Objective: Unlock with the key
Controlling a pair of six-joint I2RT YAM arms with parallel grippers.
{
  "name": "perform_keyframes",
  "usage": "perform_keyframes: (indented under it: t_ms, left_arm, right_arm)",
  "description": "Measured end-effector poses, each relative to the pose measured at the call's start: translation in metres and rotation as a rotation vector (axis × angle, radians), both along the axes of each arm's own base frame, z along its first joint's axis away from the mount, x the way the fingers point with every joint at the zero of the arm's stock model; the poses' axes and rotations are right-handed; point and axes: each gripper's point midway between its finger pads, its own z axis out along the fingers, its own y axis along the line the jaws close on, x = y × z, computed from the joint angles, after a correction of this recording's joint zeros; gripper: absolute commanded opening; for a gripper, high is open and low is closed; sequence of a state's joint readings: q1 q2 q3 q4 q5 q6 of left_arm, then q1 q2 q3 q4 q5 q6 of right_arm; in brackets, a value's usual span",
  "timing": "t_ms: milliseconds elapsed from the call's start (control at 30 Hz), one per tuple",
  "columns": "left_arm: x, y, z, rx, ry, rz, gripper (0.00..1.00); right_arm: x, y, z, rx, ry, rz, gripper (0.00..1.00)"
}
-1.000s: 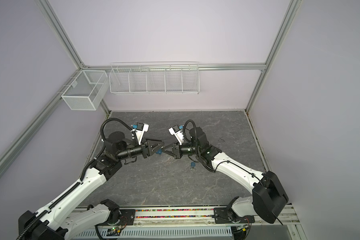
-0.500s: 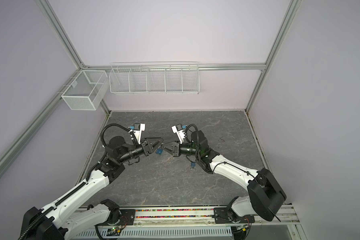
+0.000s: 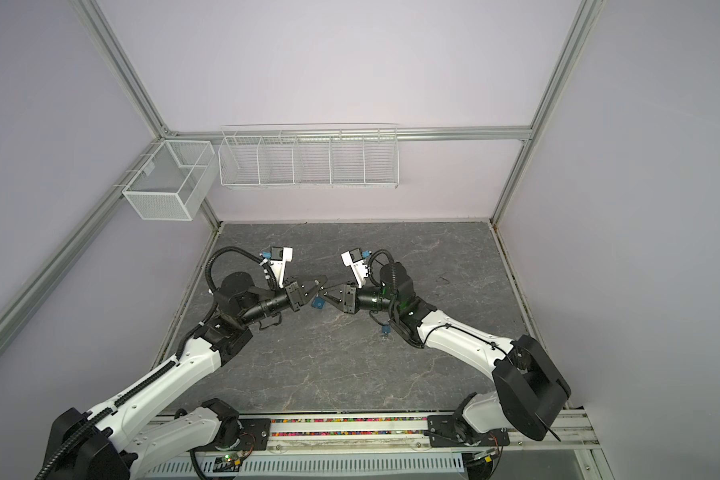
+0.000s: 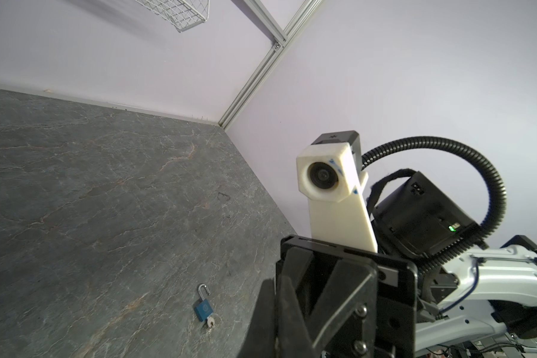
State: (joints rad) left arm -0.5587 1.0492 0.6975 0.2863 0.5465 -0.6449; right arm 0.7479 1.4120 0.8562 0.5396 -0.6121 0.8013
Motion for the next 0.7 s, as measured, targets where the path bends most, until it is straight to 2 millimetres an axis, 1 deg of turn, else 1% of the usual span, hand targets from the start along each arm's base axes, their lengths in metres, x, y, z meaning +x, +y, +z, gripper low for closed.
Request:
perform_keyframes:
  t_ms: [167,367,700]
  left_arm:
    - [-0.0011,-0.0001,-0.0067,0.034,0.005,-0.006,0.00]
    - [-0.0015,-0.0009,-0.0004,0.044,-0.016,-0.014,0.00]
    - [-0.0064,-0.0034,-0.0004,0.044,-0.011,-0.046,0.00]
  right_arm:
    - [0.0006,-0.0032,-0.0068,-0.034,-0.006,-0.006,0.22]
    - [-0.0027,-0.0045,-0.0061,-0.040,-0.035,0.013,0.17]
    - [-0.0068,-0.0044,-0.0056,-0.038,-0.045,0.042,0.18]
